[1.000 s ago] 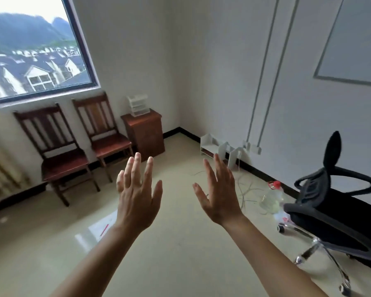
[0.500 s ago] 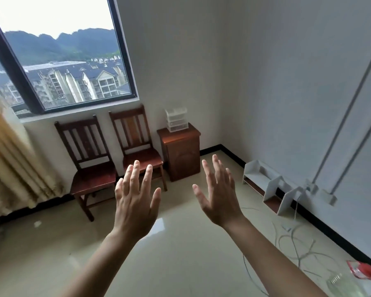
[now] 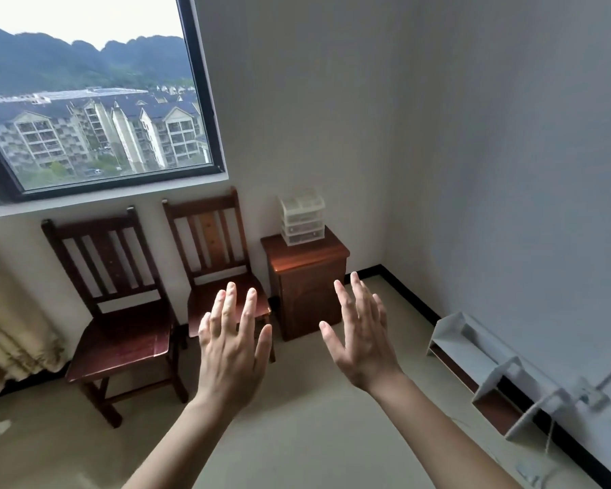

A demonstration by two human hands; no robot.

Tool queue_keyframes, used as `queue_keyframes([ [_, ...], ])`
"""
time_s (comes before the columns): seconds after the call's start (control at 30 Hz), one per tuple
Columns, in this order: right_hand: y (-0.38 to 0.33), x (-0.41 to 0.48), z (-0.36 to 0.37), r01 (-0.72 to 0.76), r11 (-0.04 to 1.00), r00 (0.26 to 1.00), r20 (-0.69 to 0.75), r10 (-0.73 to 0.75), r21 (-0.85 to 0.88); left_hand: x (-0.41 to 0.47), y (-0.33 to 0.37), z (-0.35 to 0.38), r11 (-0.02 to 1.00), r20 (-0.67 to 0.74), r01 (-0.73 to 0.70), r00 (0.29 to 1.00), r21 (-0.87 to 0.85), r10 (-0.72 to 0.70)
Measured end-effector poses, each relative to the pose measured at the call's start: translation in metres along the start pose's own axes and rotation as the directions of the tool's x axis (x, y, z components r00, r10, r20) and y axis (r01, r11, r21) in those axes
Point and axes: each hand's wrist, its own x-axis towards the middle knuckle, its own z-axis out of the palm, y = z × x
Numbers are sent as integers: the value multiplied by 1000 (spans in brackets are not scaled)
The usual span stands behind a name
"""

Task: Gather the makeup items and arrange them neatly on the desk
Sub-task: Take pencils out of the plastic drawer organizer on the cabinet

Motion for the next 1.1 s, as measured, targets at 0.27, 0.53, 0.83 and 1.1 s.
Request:
queue_keyframes([
  [0.27,60,160,57,-81,996,997,-21,80,-27,187,-37,85,997,57,-68,996,-26,70],
  [0.53,172,316,127,-82,992,996,-25,80,-100,348,-38,208,998,78,-61,995,24,59],
  [0.83,301,502,191,-82,993,988,125,93,-91,506,-39,327,989,162,135,976,59,-143],
  [1.1,361,593,286,-76,996,943,321,86,-42,582,-79,433,928,306,372,882,18,-359],
])
